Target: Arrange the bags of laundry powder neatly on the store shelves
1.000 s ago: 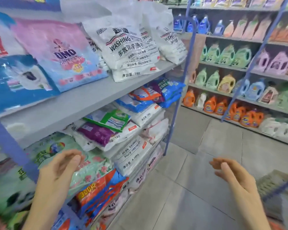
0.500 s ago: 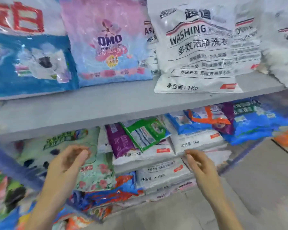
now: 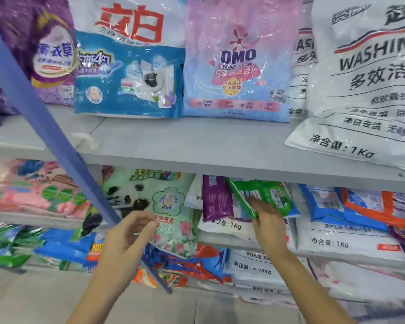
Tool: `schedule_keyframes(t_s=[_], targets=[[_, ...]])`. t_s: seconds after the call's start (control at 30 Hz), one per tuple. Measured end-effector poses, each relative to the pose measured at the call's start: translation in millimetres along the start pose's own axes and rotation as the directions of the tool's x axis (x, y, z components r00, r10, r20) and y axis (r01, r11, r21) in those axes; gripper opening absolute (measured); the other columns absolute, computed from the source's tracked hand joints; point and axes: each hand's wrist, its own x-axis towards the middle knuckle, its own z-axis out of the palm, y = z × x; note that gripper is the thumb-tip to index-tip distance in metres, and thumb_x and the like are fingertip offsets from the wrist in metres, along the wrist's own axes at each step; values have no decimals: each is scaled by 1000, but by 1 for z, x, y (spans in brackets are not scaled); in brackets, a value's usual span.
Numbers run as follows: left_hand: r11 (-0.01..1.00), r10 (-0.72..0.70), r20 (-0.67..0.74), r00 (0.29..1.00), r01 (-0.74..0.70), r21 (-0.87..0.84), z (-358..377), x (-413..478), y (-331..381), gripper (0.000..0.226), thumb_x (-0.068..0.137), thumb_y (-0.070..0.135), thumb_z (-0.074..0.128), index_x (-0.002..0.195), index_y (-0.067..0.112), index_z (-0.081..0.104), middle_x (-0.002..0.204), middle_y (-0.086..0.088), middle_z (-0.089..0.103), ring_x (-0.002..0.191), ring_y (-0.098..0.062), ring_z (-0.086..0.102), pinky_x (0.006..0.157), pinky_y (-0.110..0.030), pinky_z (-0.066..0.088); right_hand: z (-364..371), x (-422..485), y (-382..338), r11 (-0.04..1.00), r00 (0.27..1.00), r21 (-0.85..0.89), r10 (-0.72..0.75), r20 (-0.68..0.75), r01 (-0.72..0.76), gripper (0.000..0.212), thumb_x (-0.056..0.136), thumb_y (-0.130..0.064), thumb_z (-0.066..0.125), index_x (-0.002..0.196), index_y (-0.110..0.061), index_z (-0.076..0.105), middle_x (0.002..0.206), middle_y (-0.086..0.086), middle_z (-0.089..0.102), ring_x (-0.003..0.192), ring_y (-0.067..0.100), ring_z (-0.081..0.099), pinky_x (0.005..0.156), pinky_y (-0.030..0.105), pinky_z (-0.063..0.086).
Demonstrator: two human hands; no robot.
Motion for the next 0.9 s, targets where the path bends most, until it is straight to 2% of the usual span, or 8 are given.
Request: schedule_keyframes(t_s=[0.17, 0.3, 0.37, 0.47, 0.57, 0.67, 0.8, 0.9], targets=[[998, -42, 47, 998, 44, -41, 2, -2, -3, 14, 78, 40, 58, 84, 30, 66, 88, 7, 70, 85, -8, 66, 80, -30, 53, -62, 14, 2, 935, 978, 285, 194, 78, -209, 34, 89, 2, 55, 121, -5, 60, 90, 9, 68, 72, 14, 57, 65, 11, 41], [997, -46, 153, 987, 55, -55, 20, 2, -6, 16, 87, 32, 60, 101, 25, 61, 92, 1, 68, 90, -12, 64, 83, -35, 51, -123, 13, -3, 838, 946, 464, 173, 276, -288, 19, 91, -19, 56, 104, -9, 67, 75, 28, 62, 58, 28, 49, 56, 28, 37], [996, -23, 222, 975, 42, -81, 34, 3, -6, 21, 84, 35, 61, 103, 27, 58, 89, 2, 68, 88, -8, 63, 80, -27, 49, -150, 8, -10, 770, 931, 546, 172, 321, -330, 33, 78, -51, 63, 98, -25, 70, 82, 37, 60, 63, 52, 52, 60, 38, 41], [994, -9, 355, 935, 46, -96, 57, -1, -3, 30, 83, 26, 64, 109, 33, 51, 96, 9, 65, 92, 1, 59, 79, -16, 45, -183, -1, -31, 660, 920, 645, 213, 330, -384, 52, 53, -70, 72, 89, -32, 71, 94, 36, 62, 79, 61, 54, 68, 53, 47], [990, -43, 532, 846, 109, -93, 74, -8, -9, 68, 72, 43, 74, 126, 39, 33, 123, 19, 48, 113, 4, 47, 88, -12, 40, -205, -6, -58, 520, 914, 752, 189, 360, -404, 79, 26, -68, 83, 80, -12, 71, 83, 22, 71, 70, 40, 67, 59, 38, 56], [984, -63, 637, 769, 153, -88, 76, -14, -4, 92, 59, 61, 75, 134, 34, 28, 132, 22, 45, 119, 1, 47, 103, -24, 39, -222, -8, -84, 349, 918, 850, 150, 366, -396, 78, 18, -54, 91, 77, -6, 71, 80, 16, 73, 67, 26, 71, 52, 31, 56], [931, -42, 515, 856, 221, -290, 64, -12, 24, 39, 73, 22, 77, 104, 14, 55, 95, 4, 72, 93, -11, 67, 71, -10, 49, -236, 2, -114, 219, 932, 908, 154, 329, -357, 73, 26, -43, 93, 85, -7, 69, 81, 13, 73, 67, 22, 71, 52, 30, 56], [910, 5, 417, 909, 168, -379, 43, -8, 54, 16, 78, 16, 65, 91, 18, 56, 71, 19, 72, 69, 5, 66, 56, -7, 46, -244, 11, -131, 211, 950, 932, 175, 260, -294, 37, 50, -35, 82, 75, -9, 71, 70, 8, 72, 58, 17, 69, 47, 27, 55]])
